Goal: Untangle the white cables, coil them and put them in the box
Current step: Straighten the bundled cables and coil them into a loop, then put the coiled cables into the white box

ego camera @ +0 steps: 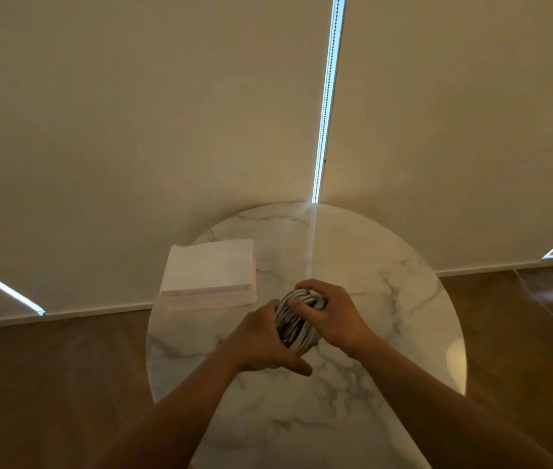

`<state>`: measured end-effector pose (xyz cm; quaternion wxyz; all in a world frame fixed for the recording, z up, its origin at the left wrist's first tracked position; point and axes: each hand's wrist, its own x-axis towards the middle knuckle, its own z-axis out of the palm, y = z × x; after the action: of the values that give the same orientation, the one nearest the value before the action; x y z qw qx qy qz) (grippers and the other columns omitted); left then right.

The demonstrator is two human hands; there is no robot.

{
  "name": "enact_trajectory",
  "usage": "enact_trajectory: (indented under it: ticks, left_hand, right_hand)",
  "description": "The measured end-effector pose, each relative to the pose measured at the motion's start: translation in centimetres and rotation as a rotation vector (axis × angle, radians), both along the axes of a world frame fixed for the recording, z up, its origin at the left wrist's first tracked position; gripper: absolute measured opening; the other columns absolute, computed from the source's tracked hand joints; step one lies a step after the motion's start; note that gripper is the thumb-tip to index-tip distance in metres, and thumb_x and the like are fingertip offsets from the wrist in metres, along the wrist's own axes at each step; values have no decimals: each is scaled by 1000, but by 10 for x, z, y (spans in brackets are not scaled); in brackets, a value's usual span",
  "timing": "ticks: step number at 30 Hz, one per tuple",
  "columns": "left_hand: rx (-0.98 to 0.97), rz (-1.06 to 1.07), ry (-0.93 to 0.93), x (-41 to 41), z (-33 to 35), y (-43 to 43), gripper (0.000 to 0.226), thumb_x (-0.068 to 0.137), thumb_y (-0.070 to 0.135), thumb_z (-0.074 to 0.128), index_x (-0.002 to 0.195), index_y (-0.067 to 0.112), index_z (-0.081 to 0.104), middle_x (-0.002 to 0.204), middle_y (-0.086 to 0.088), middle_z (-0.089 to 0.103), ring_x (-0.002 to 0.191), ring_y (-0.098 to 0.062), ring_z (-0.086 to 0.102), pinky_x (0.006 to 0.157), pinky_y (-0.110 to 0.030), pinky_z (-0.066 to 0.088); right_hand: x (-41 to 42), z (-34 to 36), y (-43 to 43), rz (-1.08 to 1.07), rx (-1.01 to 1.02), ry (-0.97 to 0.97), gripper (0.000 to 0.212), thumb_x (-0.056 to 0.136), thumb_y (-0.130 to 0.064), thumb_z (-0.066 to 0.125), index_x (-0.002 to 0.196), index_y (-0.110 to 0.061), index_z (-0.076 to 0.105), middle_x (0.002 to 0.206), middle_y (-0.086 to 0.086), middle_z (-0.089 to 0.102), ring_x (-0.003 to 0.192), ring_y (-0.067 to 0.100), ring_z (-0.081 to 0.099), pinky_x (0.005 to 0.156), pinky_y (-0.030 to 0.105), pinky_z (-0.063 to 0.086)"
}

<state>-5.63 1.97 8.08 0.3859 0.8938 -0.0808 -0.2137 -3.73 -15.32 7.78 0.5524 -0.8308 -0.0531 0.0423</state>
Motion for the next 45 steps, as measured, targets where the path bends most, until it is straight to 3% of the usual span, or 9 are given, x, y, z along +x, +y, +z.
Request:
enact_trajectory:
  ticks: [7, 13, 16, 20, 25, 33, 37, 43, 45]
  left_hand:
    - [128, 58, -6, -16, -31, 33, 69, 44, 48, 76, 107, 24, 62, 92, 9, 69, 77, -9, 65, 61, -23, 54]
    - [92, 66, -19, -16, -38, 28, 70, 49, 39, 76, 115, 22, 59, 95, 9, 67, 79, -9, 64, 59, -17, 49]
    - [37, 191, -40, -14, -35, 10, 63, 53, 33, 78, 112, 21, 61, 91, 9, 67, 76, -9, 64, 57, -15, 46]
    - [-121, 454, -8, -10, -25, -17, 36, 58, 23, 80, 91, 21, 68, 74, 1, 70, 60, -14, 65, 48, -24, 51]
    - [-256, 471, 54, -9, -21, -47, 22, 66, 2, 72, 85, 14, 68, 67, -13, 69, 47, -17, 59, 47, -32, 49]
    - [-49, 339, 34, -3, -31, -68, 90, 47, 42, 86, 127, 21, 50, 110, 6, 67, 93, -12, 67, 76, -26, 58]
    - [70, 136, 59, 3, -22, -67, 95, 51, 48, 89, 131, 23, 46, 118, 13, 61, 106, -5, 60, 86, -14, 49]
    - [407, -165, 192, 10, 9, -41, 84, 76, 44, 72, 146, 20, 33, 148, -2, 33, 134, -19, 34, 110, -35, 36]
    - [296, -48, 264, 21, 13, -25, 60, 84, 33, 66, 139, 15, 50, 144, -4, 48, 127, -17, 48, 108, -36, 42]
  right_hand:
    - [-18, -31, 45, -35, 57, 73, 9, 86, -24, 73, 93, -21, 68, 84, -6, 68, 77, 3, 63, 68, 18, 51]
    - [-21, -35, 38, 55, 36, 99, 10, 89, -28, 68, 95, -27, 60, 85, -4, 65, 75, 7, 62, 69, 32, 53]
    - [-13, -28, 27, -14, 27, 115, 33, 87, -37, 70, 116, -32, 56, 97, -11, 65, 88, 4, 64, 78, 27, 56]
    - [-15, -26, 11, -196, 288, 382, 71, 77, -61, 68, 134, -22, 51, 117, -1, 65, 103, 10, 63, 88, 30, 53]
    - [-10, -17, -4, -8, 364, 408, 32, 77, -40, 79, 105, -25, 72, 98, -6, 76, 94, 9, 71, 80, 28, 59]
    - [5, -21, -4, -301, 423, 566, 38, 67, -32, 88, 95, -17, 67, 91, 6, 72, 86, 20, 69, 65, 33, 58]
    - [11, -27, -10, -286, 404, 491, 33, 66, -26, 87, 92, -12, 73, 82, 6, 75, 80, 21, 72, 64, 33, 60]
    - [14, -42, -21, -274, 331, 409, 25, 66, -13, 88, 85, -13, 73, 74, 2, 74, 71, 16, 72, 58, 25, 57]
    - [17, -42, -27, -259, 257, 381, 22, 67, -14, 88, 79, -19, 70, 72, -3, 72, 66, 8, 69, 53, 19, 53]
